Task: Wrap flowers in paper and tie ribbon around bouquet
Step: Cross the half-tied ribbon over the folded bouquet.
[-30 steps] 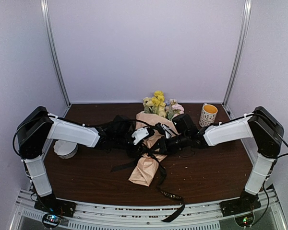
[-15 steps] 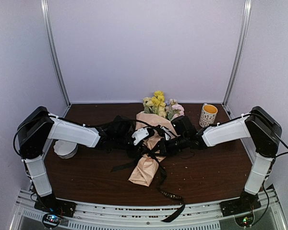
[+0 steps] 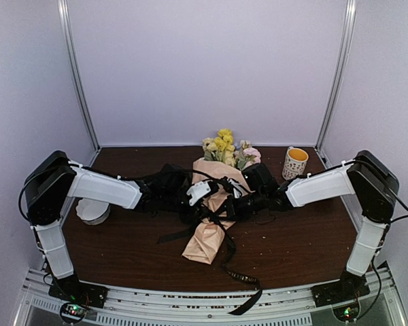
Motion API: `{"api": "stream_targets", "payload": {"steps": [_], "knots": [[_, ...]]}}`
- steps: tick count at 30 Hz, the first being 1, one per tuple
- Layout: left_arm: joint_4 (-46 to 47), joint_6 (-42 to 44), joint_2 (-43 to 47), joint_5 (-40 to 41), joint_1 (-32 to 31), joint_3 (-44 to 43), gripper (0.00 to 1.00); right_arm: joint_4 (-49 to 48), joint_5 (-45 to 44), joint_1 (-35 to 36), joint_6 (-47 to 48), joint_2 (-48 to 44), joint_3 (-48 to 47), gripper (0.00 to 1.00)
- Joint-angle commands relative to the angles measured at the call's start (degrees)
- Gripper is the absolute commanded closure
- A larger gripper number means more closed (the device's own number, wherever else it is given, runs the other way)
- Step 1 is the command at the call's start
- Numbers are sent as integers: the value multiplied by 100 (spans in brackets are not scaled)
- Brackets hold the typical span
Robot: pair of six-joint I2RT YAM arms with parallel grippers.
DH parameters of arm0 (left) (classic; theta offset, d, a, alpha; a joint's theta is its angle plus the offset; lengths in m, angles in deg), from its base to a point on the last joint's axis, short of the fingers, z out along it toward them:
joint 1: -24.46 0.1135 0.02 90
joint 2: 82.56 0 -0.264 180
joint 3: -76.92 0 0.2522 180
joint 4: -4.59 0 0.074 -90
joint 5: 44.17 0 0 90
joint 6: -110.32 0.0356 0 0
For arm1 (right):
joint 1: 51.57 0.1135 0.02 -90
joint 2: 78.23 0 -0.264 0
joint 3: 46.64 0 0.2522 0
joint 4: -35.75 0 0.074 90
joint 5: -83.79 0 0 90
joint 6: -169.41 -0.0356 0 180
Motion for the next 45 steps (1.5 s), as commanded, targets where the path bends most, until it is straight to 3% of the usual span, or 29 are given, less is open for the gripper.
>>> {"api": "stream_targets", "payload": {"steps": [1, 10, 12, 16, 22, 33, 42, 45], "knots": [[219, -25, 424, 120, 45, -35, 39, 113, -223, 10, 94, -284, 5, 100], [-144, -417, 1280, -134, 50, 244, 34, -171, -241, 15, -169, -389, 183, 100], [-413, -782, 1266, -551, 46, 106, 39, -315, -221, 25, -293, -396, 216, 100], [-903, -1497, 988, -1248, 39, -189, 62, -477, -212, 49, -458, -373, 243, 100], [-928, -1838, 830, -1384, 41, -78, 73, -625, -212, 74, -566, -354, 317, 100], [-740, -1948, 236, -1628, 45, -401, 58, -721, -140, 111, -597, -349, 349, 100], [-868, -1776, 101, -1338, 41, -612, 67, -740, -46, 117, -577, -328, 333, 100], [-869, -1765, 54, -1329, 41, -625, 78, -742, -36, 116, -584, -320, 334, 100]]}}
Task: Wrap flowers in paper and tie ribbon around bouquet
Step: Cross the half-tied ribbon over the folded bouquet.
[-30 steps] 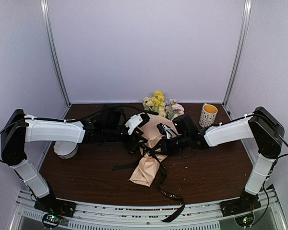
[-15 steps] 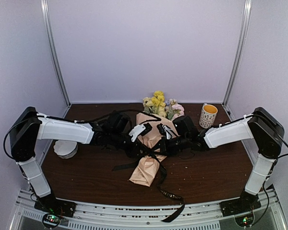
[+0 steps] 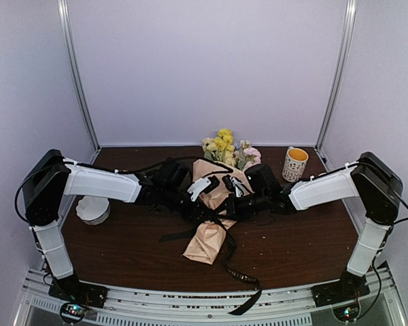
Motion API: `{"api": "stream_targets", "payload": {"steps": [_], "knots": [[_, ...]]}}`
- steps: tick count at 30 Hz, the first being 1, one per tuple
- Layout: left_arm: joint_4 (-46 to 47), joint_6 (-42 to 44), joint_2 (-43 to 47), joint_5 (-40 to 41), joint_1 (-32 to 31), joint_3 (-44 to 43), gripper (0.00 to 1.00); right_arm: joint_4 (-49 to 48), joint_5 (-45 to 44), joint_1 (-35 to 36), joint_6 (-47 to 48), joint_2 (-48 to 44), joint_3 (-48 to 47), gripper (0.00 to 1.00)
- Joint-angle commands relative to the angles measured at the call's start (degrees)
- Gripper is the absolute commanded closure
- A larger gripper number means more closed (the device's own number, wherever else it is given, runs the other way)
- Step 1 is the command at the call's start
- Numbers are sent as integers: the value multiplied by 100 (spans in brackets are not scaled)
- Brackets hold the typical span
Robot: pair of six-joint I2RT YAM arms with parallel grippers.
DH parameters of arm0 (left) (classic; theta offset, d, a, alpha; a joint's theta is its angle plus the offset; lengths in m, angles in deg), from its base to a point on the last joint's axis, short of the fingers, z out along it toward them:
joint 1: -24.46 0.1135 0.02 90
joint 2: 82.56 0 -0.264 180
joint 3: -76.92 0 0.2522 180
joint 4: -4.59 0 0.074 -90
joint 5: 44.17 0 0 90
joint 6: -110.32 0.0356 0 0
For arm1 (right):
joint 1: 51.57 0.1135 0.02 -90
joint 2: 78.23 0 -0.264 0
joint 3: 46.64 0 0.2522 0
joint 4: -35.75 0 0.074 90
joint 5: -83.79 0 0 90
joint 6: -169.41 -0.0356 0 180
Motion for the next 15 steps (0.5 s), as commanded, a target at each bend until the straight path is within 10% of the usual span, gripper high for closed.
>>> {"api": "stream_targets", "payload": {"steps": [1, 3, 15], "knots": [[114, 101, -67, 42, 30, -185, 86, -187, 110, 46, -17, -115, 26, 100], [69, 145, -64, 41, 30, -211, 100, -160, 116, 48, -12, -118, 17, 100], [245, 234, 274, 282, 30, 131, 100, 435, -67, -38, 351, -67, -177, 89]]}}
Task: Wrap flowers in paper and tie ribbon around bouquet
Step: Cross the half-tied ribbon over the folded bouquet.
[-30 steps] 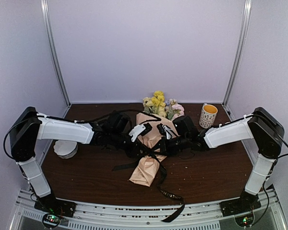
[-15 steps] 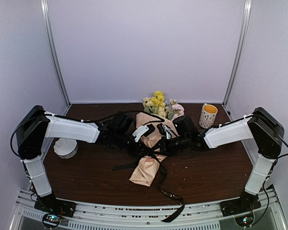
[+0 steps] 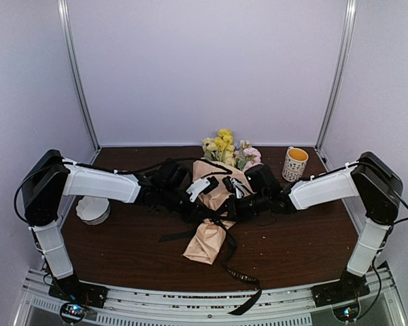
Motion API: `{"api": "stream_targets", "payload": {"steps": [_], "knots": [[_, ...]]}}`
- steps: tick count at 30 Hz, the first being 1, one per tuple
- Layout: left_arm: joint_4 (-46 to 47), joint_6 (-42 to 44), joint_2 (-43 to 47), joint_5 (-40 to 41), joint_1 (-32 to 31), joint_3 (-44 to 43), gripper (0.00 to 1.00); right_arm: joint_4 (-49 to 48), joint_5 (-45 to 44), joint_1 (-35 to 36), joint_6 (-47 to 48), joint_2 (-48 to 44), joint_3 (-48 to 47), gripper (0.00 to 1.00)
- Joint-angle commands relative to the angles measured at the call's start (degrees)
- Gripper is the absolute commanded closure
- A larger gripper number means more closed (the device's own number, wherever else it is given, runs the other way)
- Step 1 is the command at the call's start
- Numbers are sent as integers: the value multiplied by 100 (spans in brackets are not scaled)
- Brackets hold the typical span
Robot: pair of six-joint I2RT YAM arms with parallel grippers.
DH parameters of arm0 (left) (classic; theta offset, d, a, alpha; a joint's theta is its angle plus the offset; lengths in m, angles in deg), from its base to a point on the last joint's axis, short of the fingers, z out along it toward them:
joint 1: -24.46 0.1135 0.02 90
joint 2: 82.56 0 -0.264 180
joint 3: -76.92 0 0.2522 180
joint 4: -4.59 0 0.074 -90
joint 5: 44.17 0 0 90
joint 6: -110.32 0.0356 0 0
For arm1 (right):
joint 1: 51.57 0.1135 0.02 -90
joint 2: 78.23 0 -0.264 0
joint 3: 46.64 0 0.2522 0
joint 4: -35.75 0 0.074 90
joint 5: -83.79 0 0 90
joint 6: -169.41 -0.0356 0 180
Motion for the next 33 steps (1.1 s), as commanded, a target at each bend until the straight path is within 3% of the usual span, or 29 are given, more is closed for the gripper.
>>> {"api": "stream_targets", "payload": {"steps": [1, 5, 33], "knots": [[311, 94, 251, 127, 30, 113, 100, 241, -41, -19, 190, -66, -191, 90], [383, 51, 253, 47, 34, 169, 100, 235, -76, -24, 188, -98, -203, 100], [474, 28, 353, -115, 34, 261, 100, 763, -176, -68, 487, -316, -427, 98]]}}
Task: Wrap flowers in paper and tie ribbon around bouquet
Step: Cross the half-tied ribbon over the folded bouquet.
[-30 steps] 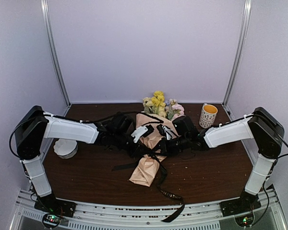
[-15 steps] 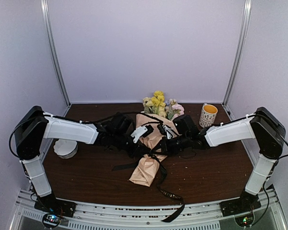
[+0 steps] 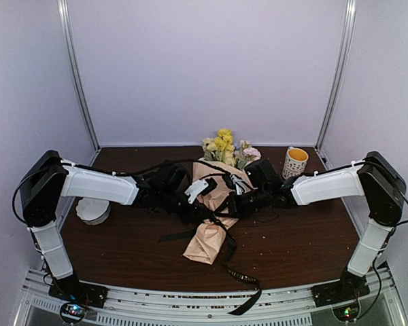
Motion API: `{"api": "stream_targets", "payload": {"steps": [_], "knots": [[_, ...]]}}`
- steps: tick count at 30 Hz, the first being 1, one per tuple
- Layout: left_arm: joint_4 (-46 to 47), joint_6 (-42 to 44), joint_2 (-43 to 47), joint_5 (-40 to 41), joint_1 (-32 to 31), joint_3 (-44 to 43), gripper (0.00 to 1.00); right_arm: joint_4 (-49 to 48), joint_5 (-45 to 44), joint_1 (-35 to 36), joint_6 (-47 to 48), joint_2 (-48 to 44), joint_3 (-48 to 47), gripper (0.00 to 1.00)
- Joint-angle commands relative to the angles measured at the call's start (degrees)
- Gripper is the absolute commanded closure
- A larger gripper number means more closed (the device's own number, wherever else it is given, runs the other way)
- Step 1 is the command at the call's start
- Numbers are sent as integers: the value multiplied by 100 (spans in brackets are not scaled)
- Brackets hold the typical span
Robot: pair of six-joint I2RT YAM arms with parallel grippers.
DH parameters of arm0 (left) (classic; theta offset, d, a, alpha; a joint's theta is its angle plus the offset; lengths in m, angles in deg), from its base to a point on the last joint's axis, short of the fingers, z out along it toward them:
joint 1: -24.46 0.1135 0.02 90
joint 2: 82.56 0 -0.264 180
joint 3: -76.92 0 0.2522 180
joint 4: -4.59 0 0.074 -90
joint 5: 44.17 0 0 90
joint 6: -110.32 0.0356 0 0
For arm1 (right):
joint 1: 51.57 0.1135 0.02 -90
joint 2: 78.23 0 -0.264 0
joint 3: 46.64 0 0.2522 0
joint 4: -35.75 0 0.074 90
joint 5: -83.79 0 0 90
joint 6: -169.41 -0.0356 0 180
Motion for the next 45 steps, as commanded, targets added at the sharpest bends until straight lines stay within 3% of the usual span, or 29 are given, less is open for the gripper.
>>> {"api": "stream_targets", "payload": {"steps": [1, 21, 27, 31, 34, 36, 39, 45], "knots": [[335, 10, 264, -279, 34, 20, 100, 90, -53, -3, 126, -88, -147, 96], [120, 317, 234, -711, 34, -334, 98, -49, 535, -94, 629, 472, -424, 89], [-621, 888, 384, -459, 34, -439, 72, 65, 688, -115, 919, 680, -627, 87], [-1537, 1692, 709, -403, 92, -776, 45, 48, 655, -155, 923, 677, -596, 87], [-1911, 1965, 942, -227, 246, -888, 38, -11, 708, -184, 919, 699, -565, 87], [-1784, 1976, 1014, -5, 377, -673, 40, -69, 776, -189, 918, 726, -561, 87], [-1376, 2185, 997, 666, 339, -214, 54, -63, 915, -210, 984, 794, -606, 87], [-135, 2979, 997, 471, 105, 456, 67, -93, 1126, -246, 1179, 841, -622, 87]]}}
